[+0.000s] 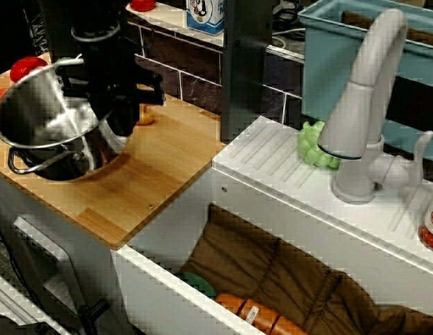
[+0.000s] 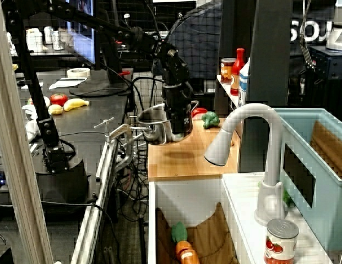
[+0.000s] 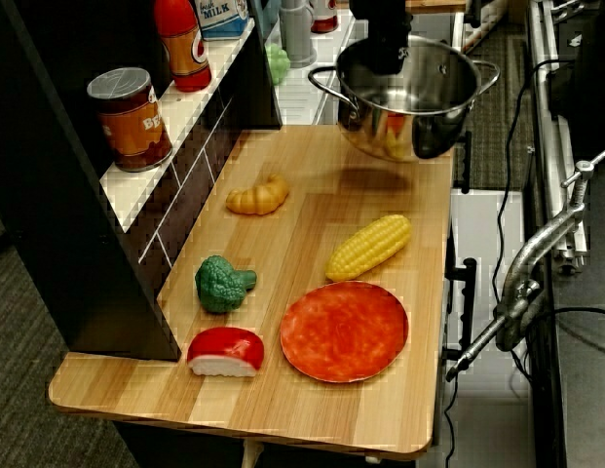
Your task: Lift pot
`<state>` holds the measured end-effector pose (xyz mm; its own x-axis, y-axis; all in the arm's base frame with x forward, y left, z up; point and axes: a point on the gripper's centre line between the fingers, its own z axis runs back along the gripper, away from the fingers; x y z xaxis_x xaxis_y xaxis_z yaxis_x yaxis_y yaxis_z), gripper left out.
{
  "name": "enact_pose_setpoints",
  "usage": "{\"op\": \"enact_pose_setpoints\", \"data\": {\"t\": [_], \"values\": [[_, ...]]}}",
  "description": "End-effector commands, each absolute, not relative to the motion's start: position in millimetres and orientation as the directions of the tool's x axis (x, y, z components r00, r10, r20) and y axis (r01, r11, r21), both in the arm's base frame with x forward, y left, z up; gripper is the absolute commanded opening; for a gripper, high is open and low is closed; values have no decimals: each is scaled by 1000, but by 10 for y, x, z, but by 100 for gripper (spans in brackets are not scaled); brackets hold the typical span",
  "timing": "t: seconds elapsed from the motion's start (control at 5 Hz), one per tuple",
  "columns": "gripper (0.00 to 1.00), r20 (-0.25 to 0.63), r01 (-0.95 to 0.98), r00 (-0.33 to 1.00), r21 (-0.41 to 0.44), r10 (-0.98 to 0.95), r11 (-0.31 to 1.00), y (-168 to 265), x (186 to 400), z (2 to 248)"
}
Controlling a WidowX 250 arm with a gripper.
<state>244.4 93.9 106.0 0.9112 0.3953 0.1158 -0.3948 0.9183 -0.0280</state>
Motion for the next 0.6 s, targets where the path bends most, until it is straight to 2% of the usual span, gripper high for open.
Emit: {"op": "enact_pose_setpoints", "data": {"t": [0.0, 0.4], "values": [[0, 241, -391, 889, -49, 390, 919, 979, 2499, 1475], [0, 292, -382, 874, -79, 388, 921, 946, 2481, 1691]]}}
